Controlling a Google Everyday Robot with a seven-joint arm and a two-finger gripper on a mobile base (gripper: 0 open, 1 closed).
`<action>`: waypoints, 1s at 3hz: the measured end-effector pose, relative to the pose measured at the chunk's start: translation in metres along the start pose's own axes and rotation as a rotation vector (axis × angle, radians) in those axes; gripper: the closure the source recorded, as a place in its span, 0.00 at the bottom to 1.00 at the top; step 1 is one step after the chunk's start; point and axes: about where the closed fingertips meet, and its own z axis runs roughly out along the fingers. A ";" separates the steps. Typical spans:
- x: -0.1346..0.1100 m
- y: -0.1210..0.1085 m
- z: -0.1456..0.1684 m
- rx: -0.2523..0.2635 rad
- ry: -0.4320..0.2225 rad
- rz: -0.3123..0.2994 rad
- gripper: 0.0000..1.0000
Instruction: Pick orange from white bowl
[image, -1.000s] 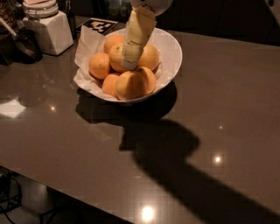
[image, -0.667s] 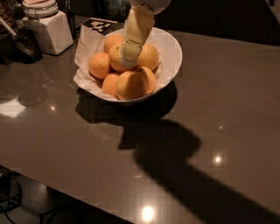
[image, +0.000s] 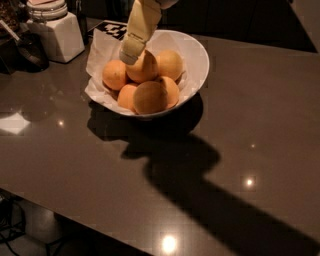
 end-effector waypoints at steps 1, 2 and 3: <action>-0.004 -0.008 0.006 0.016 0.021 0.036 0.08; 0.001 -0.017 0.014 0.026 0.041 0.085 0.08; 0.013 -0.029 0.024 0.029 0.067 0.139 0.08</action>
Offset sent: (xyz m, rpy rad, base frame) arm 0.0289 -0.0095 -0.0189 -0.0413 0.0562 -0.1596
